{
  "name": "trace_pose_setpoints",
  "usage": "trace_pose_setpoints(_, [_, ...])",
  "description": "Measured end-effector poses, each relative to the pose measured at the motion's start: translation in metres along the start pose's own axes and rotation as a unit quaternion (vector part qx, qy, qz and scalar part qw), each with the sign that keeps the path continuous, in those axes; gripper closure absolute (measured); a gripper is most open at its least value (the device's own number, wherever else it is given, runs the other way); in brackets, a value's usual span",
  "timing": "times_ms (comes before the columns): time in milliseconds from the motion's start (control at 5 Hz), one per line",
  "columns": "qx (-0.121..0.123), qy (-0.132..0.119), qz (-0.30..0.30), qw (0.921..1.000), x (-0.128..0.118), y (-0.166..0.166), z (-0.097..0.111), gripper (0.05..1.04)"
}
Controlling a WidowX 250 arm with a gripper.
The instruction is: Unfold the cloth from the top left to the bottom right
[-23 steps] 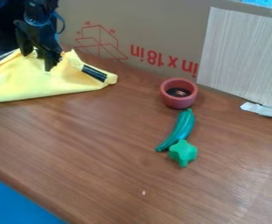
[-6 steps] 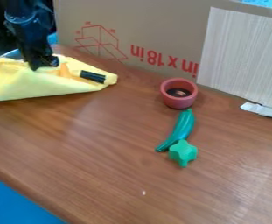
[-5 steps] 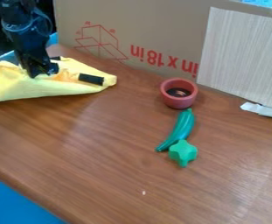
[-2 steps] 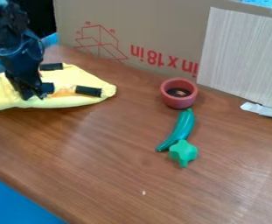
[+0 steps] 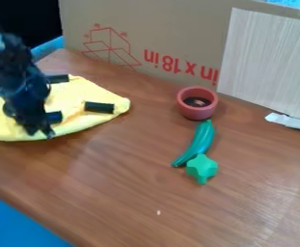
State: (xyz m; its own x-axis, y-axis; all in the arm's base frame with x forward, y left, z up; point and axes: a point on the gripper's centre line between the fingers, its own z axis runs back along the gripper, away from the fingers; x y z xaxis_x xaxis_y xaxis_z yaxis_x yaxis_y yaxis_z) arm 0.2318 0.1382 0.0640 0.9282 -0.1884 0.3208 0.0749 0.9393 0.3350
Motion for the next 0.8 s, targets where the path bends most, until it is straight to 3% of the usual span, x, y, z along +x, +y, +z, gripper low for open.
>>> trace_pose_setpoints(400, [0.055,-0.019,-0.012,0.9982,-0.013,-0.035,-0.019,0.300])
trace_pose_setpoints(600, [0.035,-0.015,-0.022,0.9990,-0.003,-0.033,-0.016,0.085])
trace_pose_setpoints(800, [-0.017,0.003,0.003,0.9999,0.015,-0.011,0.001,0.082])
